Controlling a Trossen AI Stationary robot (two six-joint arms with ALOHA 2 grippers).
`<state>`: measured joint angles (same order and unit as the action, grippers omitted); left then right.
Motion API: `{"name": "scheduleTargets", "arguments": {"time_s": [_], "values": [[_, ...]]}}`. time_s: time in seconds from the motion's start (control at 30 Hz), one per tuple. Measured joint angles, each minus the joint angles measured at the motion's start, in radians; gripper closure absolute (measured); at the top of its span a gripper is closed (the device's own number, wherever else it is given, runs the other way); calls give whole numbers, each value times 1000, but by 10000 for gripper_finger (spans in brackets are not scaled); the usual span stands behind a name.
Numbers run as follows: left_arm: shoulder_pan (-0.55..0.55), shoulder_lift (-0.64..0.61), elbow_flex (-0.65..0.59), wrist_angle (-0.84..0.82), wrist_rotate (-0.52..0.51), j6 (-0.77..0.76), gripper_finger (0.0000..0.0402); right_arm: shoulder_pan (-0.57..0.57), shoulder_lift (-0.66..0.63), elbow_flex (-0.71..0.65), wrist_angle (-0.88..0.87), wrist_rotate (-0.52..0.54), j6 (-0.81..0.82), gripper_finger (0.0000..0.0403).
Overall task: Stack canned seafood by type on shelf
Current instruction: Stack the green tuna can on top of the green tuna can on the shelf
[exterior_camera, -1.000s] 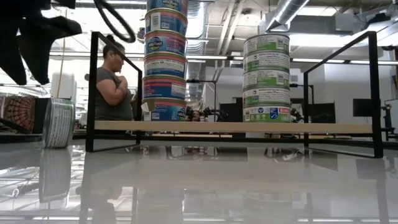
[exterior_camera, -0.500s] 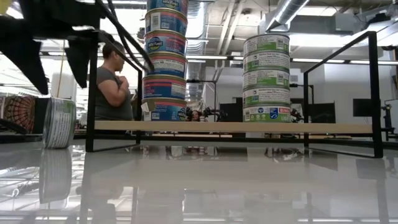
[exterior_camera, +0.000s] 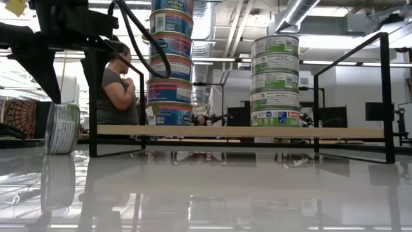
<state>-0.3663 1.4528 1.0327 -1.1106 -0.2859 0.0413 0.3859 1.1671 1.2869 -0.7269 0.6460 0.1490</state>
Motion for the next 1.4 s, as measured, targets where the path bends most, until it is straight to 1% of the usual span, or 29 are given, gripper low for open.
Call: {"name": "scheduleTargets", "arguments": {"time_s": [0.33, 0.5, 0.7, 0.9, 0.97, 1.13, 1.27, 1.4], "values": [[-81, 6, 89, -39, -9, -39, 124, 0, 0, 0, 3, 0, 19, 117], [-116, 6, 93, -103, -34, -113, 131, 0, 0, 0, 7, -7, 19, 117], [-172, 5, 105, -176, -37, -198, 132, 0, 0, 0, 10, -18, 19, 117], [-227, 5, 186, -260, -112, -268, 132, 0, 0, 0, 10, -18, 18, 117], [-238, 4, 196, -295, -136, -275, 132, 0, 0, 0, 10, -18, 19, 117], [-246, -23, 141, -316, -139, -269, 132, 5, 0, 0, 9, -21, 26, 117], [-259, -53, 94, -315, -185, -222, 132, 17, 0, 0, 10, -22, 27, 117], [-298, -61, 53, -312, -219, -141, 132, 28, 0, 0, 10, -22, 27, 117]]}}
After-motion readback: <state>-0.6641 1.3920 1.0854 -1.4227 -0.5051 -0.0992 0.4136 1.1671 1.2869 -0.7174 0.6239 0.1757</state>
